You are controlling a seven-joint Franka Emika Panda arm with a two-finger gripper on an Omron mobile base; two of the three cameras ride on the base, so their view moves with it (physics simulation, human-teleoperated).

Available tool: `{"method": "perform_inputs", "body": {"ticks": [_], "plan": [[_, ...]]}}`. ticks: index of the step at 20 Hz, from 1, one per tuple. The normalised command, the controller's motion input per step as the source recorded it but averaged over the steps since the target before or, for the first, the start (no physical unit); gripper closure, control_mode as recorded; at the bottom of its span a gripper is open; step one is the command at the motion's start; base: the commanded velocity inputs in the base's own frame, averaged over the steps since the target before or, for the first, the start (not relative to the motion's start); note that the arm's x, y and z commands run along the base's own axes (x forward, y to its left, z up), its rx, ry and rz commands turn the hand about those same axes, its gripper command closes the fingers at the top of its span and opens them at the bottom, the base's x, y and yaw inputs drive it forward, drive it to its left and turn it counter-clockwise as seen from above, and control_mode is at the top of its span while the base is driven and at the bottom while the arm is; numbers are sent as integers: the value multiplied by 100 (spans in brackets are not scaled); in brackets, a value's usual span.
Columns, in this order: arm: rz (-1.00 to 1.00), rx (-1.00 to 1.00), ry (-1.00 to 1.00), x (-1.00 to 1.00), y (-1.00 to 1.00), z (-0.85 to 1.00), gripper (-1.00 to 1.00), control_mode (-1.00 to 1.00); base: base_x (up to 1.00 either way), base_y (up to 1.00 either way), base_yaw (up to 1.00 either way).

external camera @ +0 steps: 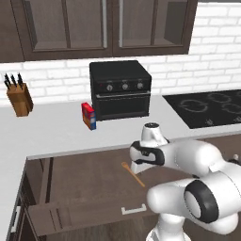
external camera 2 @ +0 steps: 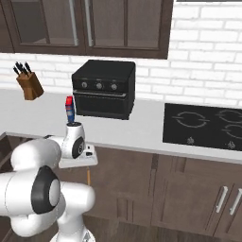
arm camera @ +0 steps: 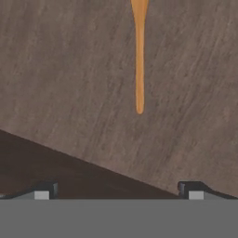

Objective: Pick the wooden spoon from the drawer and place it on the counter.

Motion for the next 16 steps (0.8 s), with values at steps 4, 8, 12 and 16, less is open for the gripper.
{"method": "perform_inputs", "body": {"ticks": [4, 8, 12, 16], "plan": [[-6, 1, -3, 2, 0, -41, -100, -100, 0, 0, 0], [-7, 5, -7, 1, 0, -43, -100, -100, 0, 0, 0], [-6, 5, -9, 10, 0, -34, -100, -100, 0, 0, 0], [-6, 4, -9, 4, 0, -42, -100, -100, 0, 0, 0]]}}
